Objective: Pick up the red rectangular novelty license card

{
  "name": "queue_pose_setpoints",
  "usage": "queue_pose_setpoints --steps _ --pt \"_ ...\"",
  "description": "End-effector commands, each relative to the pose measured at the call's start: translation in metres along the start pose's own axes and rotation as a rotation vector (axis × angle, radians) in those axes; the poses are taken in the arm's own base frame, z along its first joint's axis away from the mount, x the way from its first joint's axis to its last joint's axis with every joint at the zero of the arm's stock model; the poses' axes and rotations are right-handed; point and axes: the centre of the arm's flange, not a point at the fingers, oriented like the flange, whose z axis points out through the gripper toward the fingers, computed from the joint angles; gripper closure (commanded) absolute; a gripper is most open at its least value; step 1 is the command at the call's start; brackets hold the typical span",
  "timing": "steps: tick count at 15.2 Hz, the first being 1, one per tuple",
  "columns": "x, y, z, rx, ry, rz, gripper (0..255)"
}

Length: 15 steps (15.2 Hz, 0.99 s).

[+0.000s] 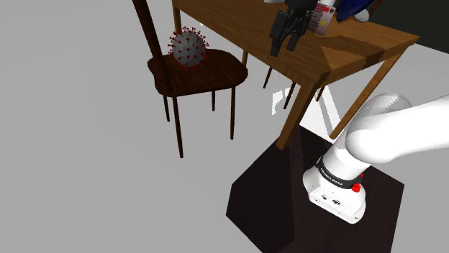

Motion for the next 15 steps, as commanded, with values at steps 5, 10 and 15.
queue_pose_setpoints --steps 5,10,15 --pt "0.022 0.044 -0.015 -0.011 -0.005 0.026 0" --pt "0.048 0.100 -0.035 -0.024 -0.011 0.058 0" --pt "0.072 0.157 -0.055 -0.037 -0.018 0.090 0"
